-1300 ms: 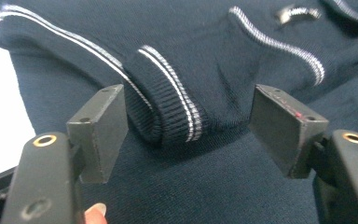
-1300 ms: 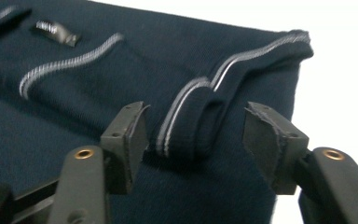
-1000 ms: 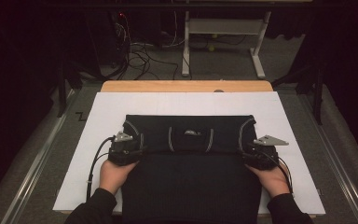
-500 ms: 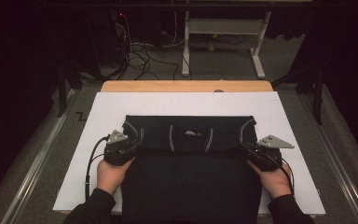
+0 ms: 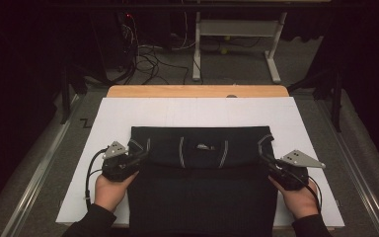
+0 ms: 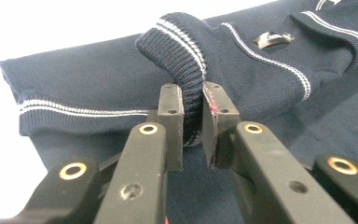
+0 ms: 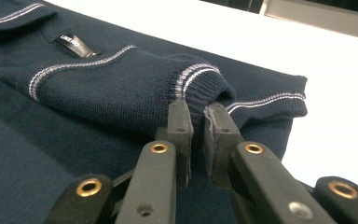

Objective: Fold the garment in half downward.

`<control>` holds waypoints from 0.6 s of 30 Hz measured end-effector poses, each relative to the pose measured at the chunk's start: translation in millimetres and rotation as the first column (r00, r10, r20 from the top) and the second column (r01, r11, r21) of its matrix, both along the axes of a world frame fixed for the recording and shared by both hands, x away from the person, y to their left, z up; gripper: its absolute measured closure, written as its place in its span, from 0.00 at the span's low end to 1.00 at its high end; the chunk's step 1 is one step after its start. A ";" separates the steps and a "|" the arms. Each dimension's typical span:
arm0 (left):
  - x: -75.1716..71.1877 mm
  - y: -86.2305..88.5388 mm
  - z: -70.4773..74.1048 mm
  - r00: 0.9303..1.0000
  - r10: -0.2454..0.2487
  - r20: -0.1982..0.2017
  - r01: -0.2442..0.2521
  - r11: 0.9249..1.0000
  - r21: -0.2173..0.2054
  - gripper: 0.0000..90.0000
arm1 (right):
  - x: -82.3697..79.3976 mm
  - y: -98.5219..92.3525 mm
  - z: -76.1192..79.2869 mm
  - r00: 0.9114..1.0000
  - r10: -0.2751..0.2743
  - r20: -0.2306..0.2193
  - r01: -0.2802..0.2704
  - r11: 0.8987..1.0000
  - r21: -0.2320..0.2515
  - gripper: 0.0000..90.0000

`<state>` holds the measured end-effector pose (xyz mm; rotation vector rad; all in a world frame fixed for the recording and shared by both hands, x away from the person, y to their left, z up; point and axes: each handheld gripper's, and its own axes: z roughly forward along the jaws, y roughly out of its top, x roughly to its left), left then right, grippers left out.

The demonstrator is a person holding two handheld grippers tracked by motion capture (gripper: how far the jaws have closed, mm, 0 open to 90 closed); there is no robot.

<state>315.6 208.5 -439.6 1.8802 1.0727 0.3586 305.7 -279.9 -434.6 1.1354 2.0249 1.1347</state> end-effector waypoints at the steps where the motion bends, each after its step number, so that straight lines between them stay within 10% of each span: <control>1: -2.3 0.7 0.0 1.000 -0.003 -0.003 0.003 1.000 -0.007 0.84 | -2.4 -0.7 0.1 1.000 0.004 0.001 -0.004 1.000 0.002 0.92; 18: -35.5 4.4 -4.2 0.998 -0.060 -0.028 0.060 0.998 0.008 0.84 | -32.5 -5.4 -5.9 0.999 0.033 -0.016 -0.033 0.999 -0.017 0.92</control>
